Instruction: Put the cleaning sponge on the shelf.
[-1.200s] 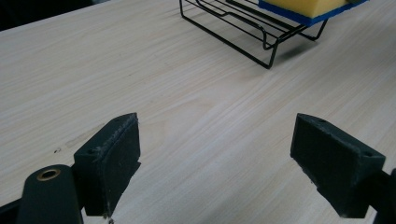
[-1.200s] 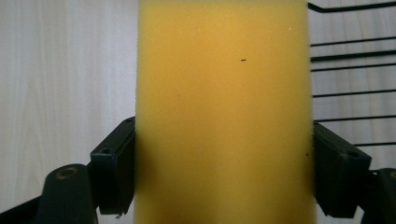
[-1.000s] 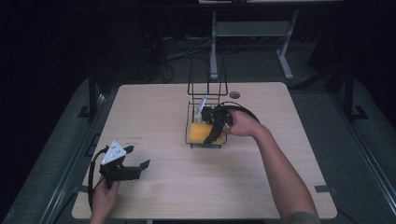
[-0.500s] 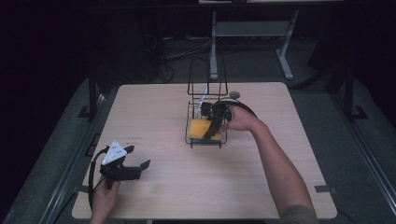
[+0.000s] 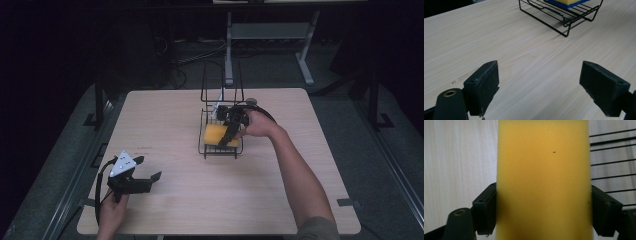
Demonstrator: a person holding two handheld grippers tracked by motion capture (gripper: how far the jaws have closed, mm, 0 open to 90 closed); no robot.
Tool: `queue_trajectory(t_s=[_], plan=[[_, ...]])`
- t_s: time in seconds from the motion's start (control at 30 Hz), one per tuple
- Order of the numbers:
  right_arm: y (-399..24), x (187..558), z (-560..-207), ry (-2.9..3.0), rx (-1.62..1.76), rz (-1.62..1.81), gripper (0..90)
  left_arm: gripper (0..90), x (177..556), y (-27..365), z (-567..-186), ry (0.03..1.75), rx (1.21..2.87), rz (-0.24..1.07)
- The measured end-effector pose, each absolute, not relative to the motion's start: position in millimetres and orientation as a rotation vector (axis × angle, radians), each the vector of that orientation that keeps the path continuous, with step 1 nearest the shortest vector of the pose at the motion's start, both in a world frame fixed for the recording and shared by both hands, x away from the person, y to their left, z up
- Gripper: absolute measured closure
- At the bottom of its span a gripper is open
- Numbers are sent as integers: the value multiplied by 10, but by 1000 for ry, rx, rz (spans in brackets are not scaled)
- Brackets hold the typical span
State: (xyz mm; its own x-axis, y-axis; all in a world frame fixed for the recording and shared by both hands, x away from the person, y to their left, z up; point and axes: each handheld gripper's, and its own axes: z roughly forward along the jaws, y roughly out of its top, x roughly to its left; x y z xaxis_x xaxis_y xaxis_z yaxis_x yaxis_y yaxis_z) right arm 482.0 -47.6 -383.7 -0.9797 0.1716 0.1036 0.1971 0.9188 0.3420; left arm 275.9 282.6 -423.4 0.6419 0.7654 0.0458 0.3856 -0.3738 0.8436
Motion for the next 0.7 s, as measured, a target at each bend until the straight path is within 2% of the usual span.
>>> queue_trajectory(t_s=[0.7], plan=[[-444, 4960, -4006, -2999, -306, -567, 213, 153, 2750, 2845, -4243, 902, 2000, 553]])
